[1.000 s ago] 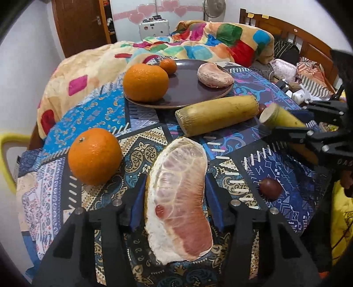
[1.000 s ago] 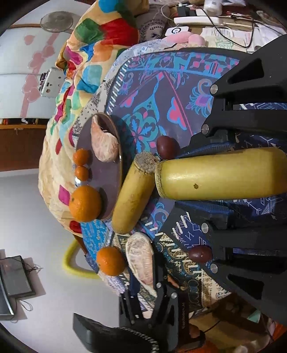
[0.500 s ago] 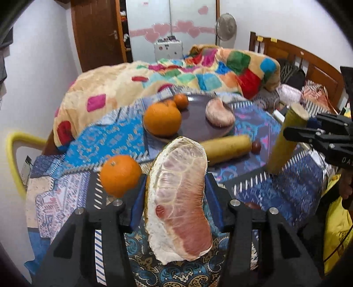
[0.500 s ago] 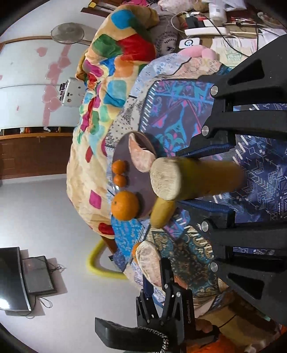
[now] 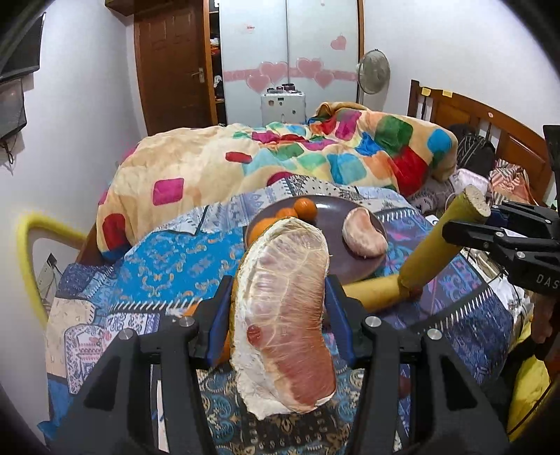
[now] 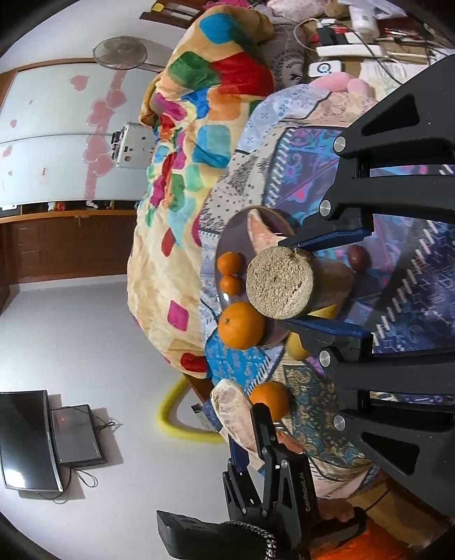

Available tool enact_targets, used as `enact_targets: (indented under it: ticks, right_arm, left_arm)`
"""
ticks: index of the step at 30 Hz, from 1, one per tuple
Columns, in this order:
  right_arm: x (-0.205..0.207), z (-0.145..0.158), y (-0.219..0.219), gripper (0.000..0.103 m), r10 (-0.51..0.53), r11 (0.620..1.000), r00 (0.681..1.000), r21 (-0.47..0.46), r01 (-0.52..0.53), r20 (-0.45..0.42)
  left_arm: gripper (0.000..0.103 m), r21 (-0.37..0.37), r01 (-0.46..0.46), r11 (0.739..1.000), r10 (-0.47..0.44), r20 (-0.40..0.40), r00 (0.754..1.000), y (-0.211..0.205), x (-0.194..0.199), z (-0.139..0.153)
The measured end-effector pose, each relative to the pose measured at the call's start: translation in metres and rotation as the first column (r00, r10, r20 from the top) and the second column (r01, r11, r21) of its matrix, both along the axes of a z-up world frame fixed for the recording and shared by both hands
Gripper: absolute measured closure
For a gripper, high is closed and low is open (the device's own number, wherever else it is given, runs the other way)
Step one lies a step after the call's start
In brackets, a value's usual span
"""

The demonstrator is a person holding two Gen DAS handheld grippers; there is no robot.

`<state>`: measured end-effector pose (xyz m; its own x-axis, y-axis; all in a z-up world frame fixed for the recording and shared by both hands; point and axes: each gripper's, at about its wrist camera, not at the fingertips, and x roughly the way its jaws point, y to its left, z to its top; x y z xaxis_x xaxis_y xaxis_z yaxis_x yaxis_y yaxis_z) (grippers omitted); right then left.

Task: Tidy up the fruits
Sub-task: 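Carry the yellow cylinder onto the plate with the right gripper while the left carries the pomelo segment, then open the right gripper to release the cylinder while the left lowers the pomelo segment onto the plate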

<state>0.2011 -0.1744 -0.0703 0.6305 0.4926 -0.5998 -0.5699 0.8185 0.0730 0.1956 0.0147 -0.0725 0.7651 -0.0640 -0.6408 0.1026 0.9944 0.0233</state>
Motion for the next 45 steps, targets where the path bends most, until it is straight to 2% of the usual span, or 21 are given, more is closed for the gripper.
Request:
enact_targets:
  ticks: [7, 17, 27, 32, 37, 45]
  right_arm:
    - [0.016, 0.002, 0.010, 0.071, 0.006, 1.000, 1.000, 0.005, -0.006, 0.006]
    - [0.044, -0.013, 0.033, 0.071, 0.027, 1.000, 0.999, -0.015, -0.027, -0.037]
    - [0.070, -0.020, 0.044, 0.070, -0.004, 1.000, 0.998, 0.002, 0.004, -0.055]
    - [0.076, -0.031, 0.057, 0.067, -0.019, 0.997, 0.998, -0.070, 0.014, -0.059]
    - [0.074, -0.036, 0.049, 0.066, -0.017, 0.998, 0.998, -0.063, 0.013, -0.067]
    - [0.063, -0.030, 0.026, 0.066, -0.047, 0.995, 0.999, -0.086, 0.045, -0.023]
  left_arm:
    - [0.052, -0.011, -0.005, 1.000, 0.005, 0.007, 1.000, 0.003, 0.016, 0.000]
    - [0.052, -0.011, -0.012, 1.000, 0.012, 0.013, 1.000, 0.010, 0.030, -0.002]
    - [0.052, -0.027, -0.017, 1.000, 0.017, 0.008, 1.000, 0.019, 0.042, -0.007]
    - [0.052, -0.033, -0.014, 0.999, 0.014, 0.005, 1.000, 0.018, 0.045, -0.008]
    - [0.052, -0.035, -0.011, 0.999, 0.011, -0.002, 1.000, 0.014, 0.048, -0.010]
    - [0.052, -0.029, 0.001, 1.000, -0.002, -0.022, 1.000, -0.004, 0.061, -0.010]
